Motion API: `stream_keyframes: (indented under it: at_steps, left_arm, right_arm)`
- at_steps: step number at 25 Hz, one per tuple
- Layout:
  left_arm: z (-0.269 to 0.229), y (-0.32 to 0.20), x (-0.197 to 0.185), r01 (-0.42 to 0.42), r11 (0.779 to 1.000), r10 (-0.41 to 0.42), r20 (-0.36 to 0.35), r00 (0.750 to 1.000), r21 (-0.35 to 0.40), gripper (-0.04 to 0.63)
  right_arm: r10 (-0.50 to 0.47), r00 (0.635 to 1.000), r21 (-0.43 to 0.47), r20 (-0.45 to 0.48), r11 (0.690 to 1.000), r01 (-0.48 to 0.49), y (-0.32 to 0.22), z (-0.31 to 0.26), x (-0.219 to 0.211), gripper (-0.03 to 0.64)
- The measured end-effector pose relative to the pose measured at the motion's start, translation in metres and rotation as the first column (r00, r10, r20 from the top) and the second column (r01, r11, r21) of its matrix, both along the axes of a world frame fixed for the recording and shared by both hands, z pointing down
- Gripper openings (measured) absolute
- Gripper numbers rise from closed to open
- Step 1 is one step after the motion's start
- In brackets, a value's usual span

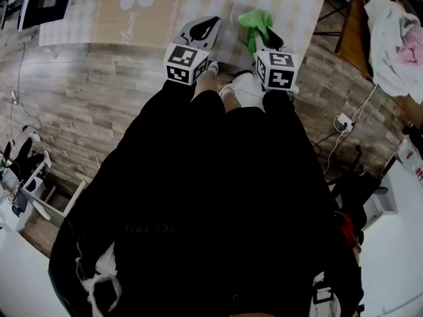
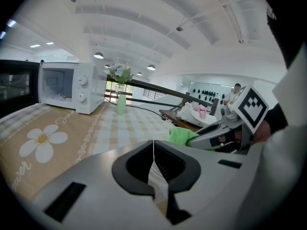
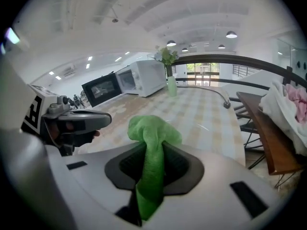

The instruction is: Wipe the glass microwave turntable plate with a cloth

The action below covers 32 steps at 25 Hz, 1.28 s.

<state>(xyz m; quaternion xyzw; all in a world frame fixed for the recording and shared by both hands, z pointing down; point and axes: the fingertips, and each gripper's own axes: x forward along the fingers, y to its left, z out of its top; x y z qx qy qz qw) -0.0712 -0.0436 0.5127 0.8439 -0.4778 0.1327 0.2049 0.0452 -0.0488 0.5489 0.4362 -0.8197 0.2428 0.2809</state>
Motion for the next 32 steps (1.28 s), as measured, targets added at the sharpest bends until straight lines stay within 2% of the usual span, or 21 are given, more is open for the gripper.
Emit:
stream_keyframes:
  at_steps: [8, 16, 25, 32]
  left_arm:
    - [-0.004, 0.01, -0.03, 0.071, 0.997, -0.071, 0.001, 0.997, 0.01, 0.021]
    - [0.002, 0.025, -0.058, 0.131, 0.991, -0.131, 0.005, 0.991, -0.012, 0.021]
    - [0.012, 0.038, -0.058, 0.126, 0.991, -0.126, 0.005, 0.992, -0.04, 0.021]
    - [0.012, 0.034, -0.044, 0.087, 0.995, -0.086, 0.006, 0.996, -0.041, 0.021]
  right_arm:
    - [-0.144, 0.988, 0.011, 0.051, 0.99, 0.144, 0.011, -0.016, -0.071, 0.091]
    - [-0.239, 0.97, -0.01, 0.043, 0.971, 0.24, 0.028, 0.002, -0.118, 0.092]
    - [-0.249, 0.968, -0.108, -0.016, 0.963, 0.246, 0.044, 0.048, -0.116, 0.094]
    - [-0.233, 0.972, -0.097, -0.016, 0.968, 0.231, 0.045, 0.054, -0.109, 0.092]
